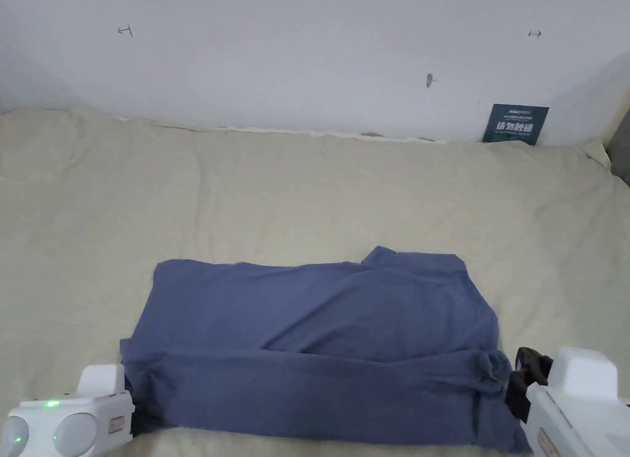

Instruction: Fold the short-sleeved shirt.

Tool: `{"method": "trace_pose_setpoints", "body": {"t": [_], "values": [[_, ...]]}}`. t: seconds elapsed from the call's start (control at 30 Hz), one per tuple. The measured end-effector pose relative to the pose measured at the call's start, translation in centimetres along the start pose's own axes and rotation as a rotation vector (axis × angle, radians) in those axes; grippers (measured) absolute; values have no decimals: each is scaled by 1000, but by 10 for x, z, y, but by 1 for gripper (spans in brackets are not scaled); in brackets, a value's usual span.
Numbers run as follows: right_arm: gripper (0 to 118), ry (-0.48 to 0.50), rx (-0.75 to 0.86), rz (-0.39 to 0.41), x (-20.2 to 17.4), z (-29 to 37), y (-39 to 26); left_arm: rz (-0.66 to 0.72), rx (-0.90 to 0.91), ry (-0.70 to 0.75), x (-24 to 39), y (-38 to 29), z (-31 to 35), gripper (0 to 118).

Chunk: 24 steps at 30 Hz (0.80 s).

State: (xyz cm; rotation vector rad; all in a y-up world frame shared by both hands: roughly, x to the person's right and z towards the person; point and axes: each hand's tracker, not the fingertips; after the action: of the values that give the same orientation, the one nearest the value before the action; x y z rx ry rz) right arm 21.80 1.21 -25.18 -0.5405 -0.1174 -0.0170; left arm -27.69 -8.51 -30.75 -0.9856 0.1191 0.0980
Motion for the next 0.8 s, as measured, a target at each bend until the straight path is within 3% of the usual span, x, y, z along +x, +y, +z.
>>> {"method": "trace_pose_setpoints", "body": {"t": [0.07,0.1,0.13,0.17,0.23,0.33,0.4,0.43,0.5,0.53,0.57,0.6,0.7,0.8], "values": [[23,0,-98,-18,9,-21,-6,-20,42,7,2,3,8,5],[43,-10,-137,-32,14,-33,-12,-18,68,5,-11,10,10,5],[73,-21,-194,-40,18,-45,-18,-17,86,0,-13,13,15,5],[88,-25,-271,-54,22,-59,-25,-9,103,-15,-14,17,21,5],[107,-4,-339,-78,30,-84,-43,-13,106,-36,-15,22,32,5],[105,-39,-443,-95,38,-112,-66,-42,136,-25,-15,27,39,5],[93,-58,-472,-86,41,-126,-80,-43,134,-29,-13,29,41,5],[72,-51,-484,-87,43,-129,-85,-41,134,-29,-14,29,41,5],[53,-13,-471,-118,45,-125,-87,-39,128,-24,-14,27,39,5],[21,-5,-433,-119,38,-113,-84,-37,127,-23,-14,26,39,5],[13,22,-425,-116,36,-107,-80,-33,125,-22,-15,25,39,5],[12,62,-417,-120,35,-103,-77,-28,121,-23,-17,23,38,5],[12,40,-354,-79,30,-79,-64,-12,111,-20,-16,16,43,5],[12,55,-326,-99,33,-51,-56,26,118,-33,-22,6,52,5]]}}
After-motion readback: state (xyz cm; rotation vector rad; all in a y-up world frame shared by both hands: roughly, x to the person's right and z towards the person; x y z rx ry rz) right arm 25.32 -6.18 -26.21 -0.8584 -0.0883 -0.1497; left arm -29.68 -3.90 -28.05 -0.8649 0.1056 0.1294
